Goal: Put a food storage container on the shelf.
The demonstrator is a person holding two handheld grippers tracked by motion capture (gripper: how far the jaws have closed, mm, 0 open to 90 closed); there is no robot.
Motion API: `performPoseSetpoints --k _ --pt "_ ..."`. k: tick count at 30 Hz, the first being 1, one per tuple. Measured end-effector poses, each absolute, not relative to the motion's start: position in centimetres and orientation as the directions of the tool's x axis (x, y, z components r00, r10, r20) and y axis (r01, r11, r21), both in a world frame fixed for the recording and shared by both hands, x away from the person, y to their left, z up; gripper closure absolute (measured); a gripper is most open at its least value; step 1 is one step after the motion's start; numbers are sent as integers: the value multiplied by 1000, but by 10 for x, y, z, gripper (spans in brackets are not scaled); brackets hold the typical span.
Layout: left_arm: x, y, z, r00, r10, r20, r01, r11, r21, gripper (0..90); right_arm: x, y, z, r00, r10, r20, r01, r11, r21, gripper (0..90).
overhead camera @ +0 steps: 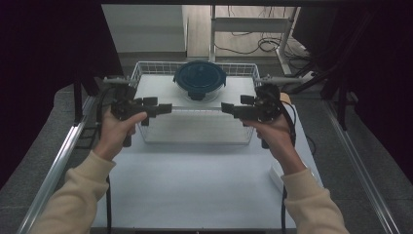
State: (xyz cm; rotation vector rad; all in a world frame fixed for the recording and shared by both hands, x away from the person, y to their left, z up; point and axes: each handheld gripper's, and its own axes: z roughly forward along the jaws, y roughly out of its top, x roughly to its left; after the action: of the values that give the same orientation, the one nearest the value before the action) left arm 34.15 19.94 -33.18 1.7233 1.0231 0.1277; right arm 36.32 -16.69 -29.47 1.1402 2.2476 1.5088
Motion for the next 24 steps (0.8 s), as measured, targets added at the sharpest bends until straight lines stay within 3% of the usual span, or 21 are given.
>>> performPoseSetpoints --k 7,15,24 --pt "291 202 -363 634 700 -328 540 -98 836 201 318 -184 -320 -697 704 139 427 251 869 181" --pt "265 196 -400 630 704 -327 571 -134 810 201 283 -212 -367 -686 711 153 466 268 843 188" --pt "254 193 -437 598 730 -330 622 -164 765 207 271 -230 -410 -672 722 168 525 304 795 212"
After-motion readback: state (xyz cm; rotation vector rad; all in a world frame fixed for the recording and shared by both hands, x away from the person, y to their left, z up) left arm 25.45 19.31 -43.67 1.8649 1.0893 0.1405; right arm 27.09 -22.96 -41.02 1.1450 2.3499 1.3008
